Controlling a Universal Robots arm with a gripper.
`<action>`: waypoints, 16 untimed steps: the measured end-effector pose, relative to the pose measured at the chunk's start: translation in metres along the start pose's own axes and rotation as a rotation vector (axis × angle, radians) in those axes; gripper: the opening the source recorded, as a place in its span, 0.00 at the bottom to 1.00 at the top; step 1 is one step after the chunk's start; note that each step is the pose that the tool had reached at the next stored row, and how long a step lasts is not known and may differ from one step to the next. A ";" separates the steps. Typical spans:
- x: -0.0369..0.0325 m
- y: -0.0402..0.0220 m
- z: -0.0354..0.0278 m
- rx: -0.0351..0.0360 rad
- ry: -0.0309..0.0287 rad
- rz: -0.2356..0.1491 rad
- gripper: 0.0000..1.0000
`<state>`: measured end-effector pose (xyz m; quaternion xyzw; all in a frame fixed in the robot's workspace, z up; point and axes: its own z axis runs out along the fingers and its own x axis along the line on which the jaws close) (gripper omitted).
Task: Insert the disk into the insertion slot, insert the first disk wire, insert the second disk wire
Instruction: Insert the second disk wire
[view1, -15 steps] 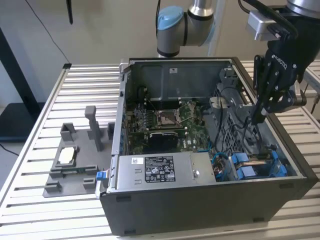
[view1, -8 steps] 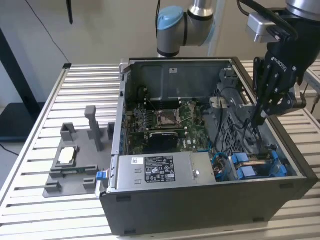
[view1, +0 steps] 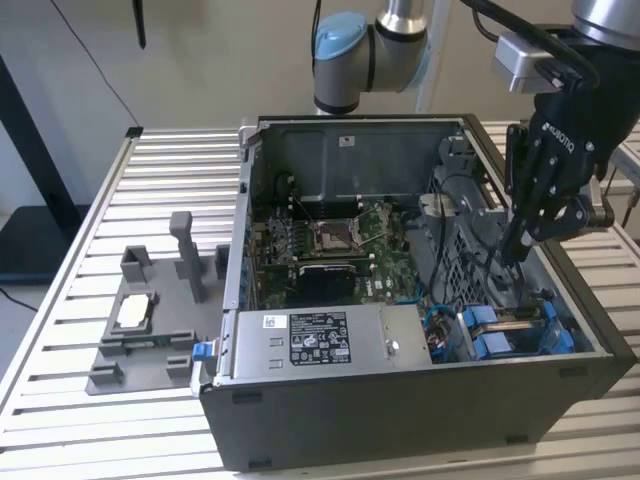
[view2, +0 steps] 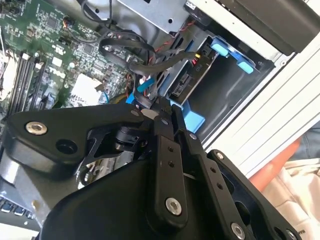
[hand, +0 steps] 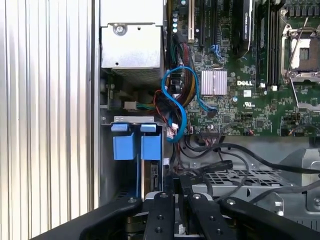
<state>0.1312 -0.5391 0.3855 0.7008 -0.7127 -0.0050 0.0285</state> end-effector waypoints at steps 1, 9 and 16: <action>0.0016 0.0001 0.0004 -0.0001 0.0007 0.000 0.16; 0.0184 0.0017 0.0036 0.0052 -0.0047 -0.002 0.16; 0.0239 0.0019 0.0093 0.0281 -0.0286 -0.006 0.16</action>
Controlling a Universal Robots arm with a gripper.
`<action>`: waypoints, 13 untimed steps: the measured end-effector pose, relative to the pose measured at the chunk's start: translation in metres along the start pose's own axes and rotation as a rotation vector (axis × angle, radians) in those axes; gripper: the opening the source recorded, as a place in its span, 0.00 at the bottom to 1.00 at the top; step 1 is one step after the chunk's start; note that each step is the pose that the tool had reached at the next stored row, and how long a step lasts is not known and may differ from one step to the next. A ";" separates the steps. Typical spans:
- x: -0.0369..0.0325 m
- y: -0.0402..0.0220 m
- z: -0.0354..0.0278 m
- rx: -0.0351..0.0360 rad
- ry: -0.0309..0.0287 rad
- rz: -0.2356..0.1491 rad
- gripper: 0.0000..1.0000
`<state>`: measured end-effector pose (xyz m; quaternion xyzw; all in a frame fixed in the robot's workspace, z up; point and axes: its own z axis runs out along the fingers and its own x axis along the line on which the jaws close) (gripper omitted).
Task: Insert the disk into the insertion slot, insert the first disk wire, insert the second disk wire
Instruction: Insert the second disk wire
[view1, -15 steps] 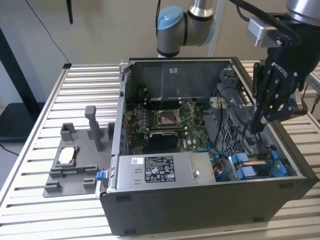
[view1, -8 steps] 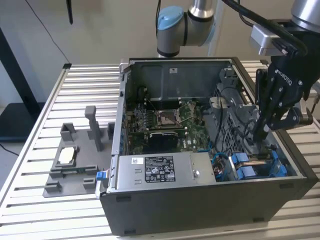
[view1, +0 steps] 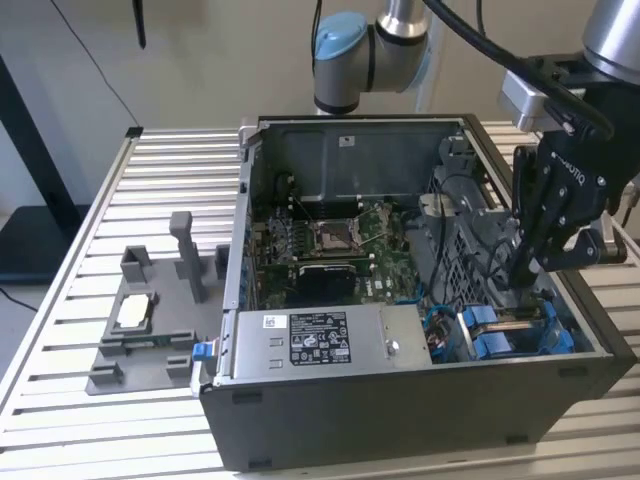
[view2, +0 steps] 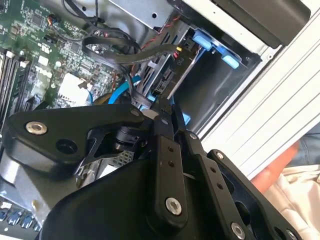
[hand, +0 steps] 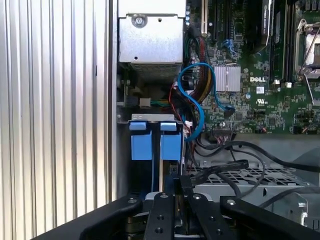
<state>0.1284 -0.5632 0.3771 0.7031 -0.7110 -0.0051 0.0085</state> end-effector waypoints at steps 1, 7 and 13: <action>0.0002 0.0000 0.0013 0.0010 -0.0021 -0.001 0.16; 0.0004 0.0000 0.0057 0.0201 -0.0056 -0.014 0.16; 0.0004 -0.0006 0.0109 0.0349 -0.0072 -0.023 0.16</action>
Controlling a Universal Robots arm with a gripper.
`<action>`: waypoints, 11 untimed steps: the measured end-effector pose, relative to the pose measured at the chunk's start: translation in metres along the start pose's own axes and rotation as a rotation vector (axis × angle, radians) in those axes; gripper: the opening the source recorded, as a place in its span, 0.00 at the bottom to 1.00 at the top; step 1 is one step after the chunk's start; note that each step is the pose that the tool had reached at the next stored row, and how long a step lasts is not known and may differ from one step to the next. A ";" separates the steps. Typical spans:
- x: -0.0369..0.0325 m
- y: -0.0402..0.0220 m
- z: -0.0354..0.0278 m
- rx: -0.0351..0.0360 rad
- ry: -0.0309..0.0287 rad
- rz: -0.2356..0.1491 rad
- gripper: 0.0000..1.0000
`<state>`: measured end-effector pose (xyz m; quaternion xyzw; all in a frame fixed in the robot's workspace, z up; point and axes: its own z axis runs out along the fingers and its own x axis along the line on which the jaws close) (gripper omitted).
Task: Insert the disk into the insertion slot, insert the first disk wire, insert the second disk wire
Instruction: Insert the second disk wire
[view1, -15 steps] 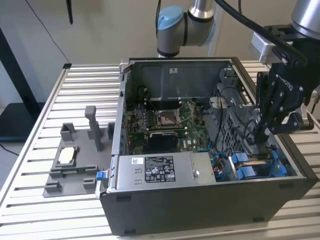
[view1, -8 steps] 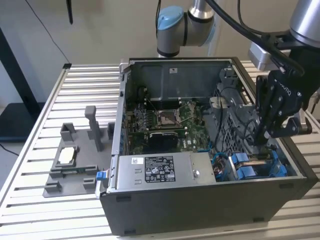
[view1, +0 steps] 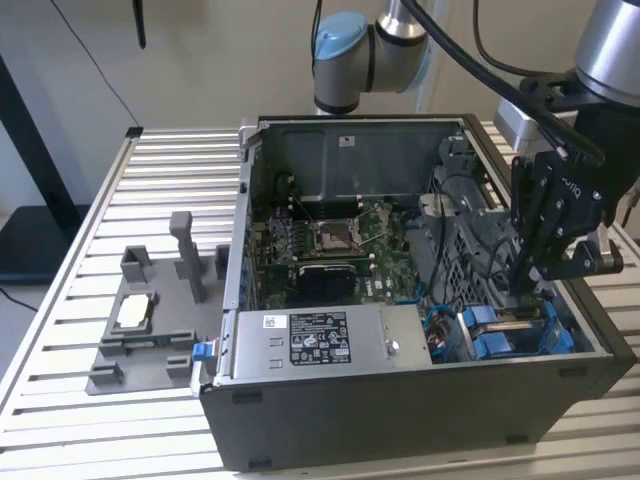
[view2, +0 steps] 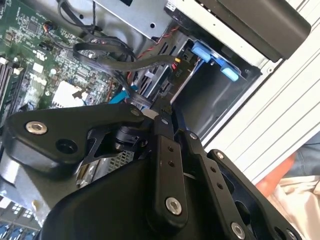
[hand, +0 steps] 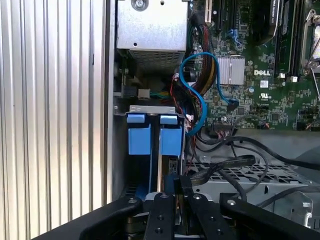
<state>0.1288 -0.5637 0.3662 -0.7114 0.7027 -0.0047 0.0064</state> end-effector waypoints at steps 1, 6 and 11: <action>0.0000 -0.0001 0.0010 0.0018 -0.0003 -0.001 0.16; 0.0003 -0.0013 0.0048 0.0103 -0.0067 -0.003 0.16; 0.0006 -0.0024 0.0094 0.0145 -0.0171 -0.003 0.16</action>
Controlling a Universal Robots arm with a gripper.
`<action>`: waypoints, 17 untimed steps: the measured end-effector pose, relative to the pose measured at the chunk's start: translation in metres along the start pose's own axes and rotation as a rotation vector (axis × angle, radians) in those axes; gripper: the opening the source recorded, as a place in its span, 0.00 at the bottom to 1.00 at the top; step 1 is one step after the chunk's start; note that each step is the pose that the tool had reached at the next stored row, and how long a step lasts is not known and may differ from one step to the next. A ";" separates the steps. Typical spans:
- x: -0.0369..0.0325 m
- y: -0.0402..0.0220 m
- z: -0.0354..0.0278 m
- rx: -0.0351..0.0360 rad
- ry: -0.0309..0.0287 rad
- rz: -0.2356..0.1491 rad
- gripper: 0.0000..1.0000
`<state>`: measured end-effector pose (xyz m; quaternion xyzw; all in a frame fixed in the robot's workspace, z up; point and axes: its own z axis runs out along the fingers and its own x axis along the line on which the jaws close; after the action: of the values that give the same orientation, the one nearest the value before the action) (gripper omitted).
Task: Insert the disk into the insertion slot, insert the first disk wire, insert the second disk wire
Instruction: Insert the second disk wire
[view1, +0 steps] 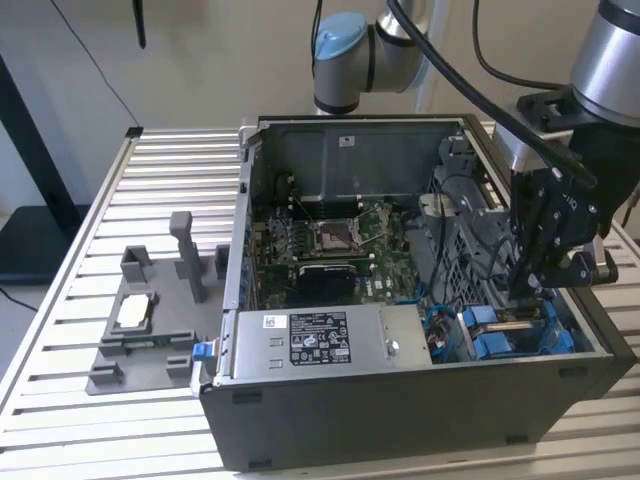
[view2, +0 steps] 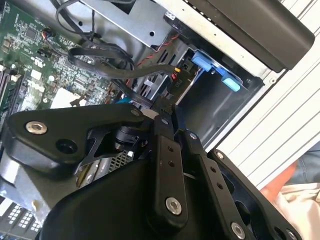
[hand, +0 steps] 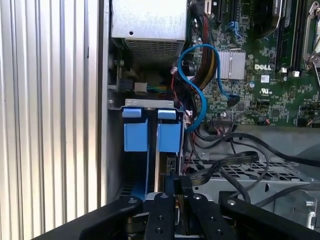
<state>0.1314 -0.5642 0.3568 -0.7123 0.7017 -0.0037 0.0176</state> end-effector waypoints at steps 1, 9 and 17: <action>0.0000 -0.0002 0.0009 0.0003 -0.0040 0.000 0.16; 0.0006 -0.0018 0.0040 -0.0012 -0.0138 0.005 0.16; 0.0023 -0.0018 0.0043 -0.0015 -0.0139 0.007 0.16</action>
<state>0.1334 -0.5664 0.3525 -0.7100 0.7039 0.0018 0.0220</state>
